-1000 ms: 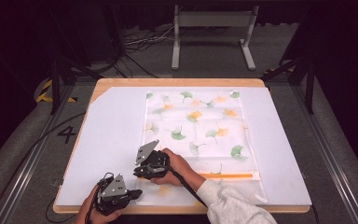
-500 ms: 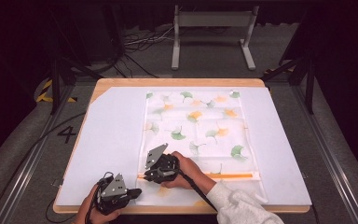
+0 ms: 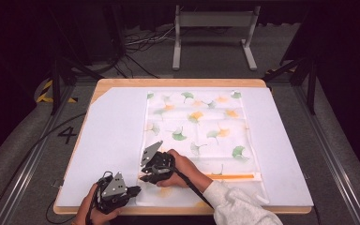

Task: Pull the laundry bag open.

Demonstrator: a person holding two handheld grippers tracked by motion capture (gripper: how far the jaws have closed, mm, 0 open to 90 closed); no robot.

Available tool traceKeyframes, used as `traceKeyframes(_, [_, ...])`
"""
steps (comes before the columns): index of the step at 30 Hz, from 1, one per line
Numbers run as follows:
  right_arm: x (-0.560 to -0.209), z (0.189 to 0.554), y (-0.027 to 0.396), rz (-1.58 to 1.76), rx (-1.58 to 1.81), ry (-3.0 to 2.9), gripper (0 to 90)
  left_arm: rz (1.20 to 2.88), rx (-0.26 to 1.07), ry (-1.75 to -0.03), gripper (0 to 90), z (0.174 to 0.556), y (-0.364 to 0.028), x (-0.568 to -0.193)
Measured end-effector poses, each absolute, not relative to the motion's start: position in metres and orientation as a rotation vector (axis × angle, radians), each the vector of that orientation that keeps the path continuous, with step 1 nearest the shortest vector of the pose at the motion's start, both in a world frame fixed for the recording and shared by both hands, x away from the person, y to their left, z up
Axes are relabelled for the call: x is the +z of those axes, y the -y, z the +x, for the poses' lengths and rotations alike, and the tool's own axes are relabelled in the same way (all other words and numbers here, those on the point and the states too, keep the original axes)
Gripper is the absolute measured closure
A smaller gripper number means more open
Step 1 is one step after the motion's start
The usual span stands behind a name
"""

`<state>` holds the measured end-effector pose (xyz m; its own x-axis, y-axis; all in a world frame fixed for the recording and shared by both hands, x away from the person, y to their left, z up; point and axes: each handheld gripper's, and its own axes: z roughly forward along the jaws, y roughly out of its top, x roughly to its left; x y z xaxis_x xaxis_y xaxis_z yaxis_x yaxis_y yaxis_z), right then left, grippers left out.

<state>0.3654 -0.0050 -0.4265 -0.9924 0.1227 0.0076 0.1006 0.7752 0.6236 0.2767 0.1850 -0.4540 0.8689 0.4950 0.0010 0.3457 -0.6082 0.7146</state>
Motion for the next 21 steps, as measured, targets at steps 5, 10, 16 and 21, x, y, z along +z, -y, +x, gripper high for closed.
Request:
traceKeyframes(5, [-0.432, 0.369, -0.002, 0.182, 0.923, -2.969, 75.4, 2.278, 0.244, -0.607, 86.3, 0.278, -0.186, -0.454])
traceKeyframes(10, [-0.429, 0.370, -0.006, 0.159, 0.828, -3.032, 84.5, 2.281, 0.240, -0.607, 86.5, 0.279, -0.185, -0.454])
traceKeyframes(16, [-0.427, 0.368, -0.008, 0.160, 0.786, -3.030, 84.9, 2.279, 0.240, -0.610, 86.5, 0.278, -0.185, -0.454])
traceKeyframes(21, [-0.425, 0.365, -0.006, 0.133, 0.789, -3.011, 85.2, 2.264, 0.223, -0.621, 85.6, 0.280, -0.187, -0.455])
